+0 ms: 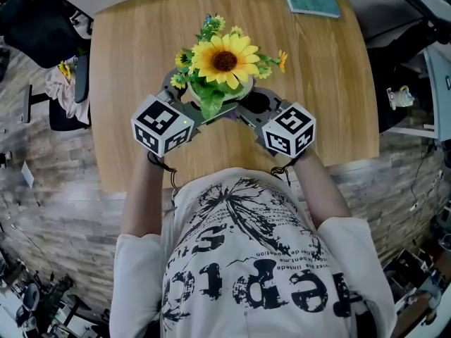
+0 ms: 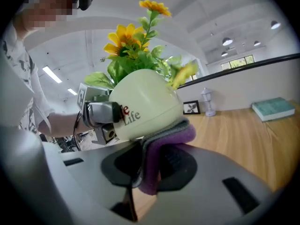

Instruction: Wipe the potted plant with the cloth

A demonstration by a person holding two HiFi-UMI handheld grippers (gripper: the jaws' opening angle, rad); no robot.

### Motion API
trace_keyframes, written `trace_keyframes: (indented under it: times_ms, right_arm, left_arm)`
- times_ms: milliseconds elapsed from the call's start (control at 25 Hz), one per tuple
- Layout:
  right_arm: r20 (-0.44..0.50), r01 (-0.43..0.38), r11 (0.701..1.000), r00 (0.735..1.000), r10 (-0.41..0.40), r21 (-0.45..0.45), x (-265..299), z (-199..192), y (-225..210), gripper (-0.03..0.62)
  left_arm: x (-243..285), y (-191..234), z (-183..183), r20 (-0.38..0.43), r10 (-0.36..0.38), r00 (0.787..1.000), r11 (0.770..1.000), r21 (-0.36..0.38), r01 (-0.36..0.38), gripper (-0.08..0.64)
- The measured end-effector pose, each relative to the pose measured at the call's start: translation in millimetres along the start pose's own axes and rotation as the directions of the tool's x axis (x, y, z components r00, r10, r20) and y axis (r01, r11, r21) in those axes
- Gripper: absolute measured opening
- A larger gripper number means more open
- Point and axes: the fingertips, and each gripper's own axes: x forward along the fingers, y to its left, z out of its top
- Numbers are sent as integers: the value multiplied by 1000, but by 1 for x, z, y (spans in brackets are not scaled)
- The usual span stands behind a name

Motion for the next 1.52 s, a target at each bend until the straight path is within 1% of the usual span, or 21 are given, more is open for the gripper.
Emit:
trace_keyframes:
  times_ms: [280,520,680,920,1240,1520]
  right_arm:
    - [-24,19,999,1000,-20,-50,12,-3,6,74]
    - [-27,35,997,999,-37,-66,21,-1,11,74]
    - [-30,32,998,999,-33,-57,26,-2,14,74]
    - [-69,3,998,998,-8,-69,27,-16,19,74]
    - [-54,-23,998,998,20,-57,9,-20,26,75]
    - [-33,10,999,999,-11,-53,-7,-18,12,74]
  left_arm:
    - [6,0,2,10,-4,1000,1000,19,4,520]
    - [6,4,7,27,18,999,999,42,-19,520]
    - [8,9,9,49,33,998,999,23,-34,520]
    - [14,17,3,60,71,996,997,-4,-71,520]
    - [11,22,-1,50,117,992,993,-22,-116,520]
    - [12,24,-6,31,126,992,992,-21,-125,518]
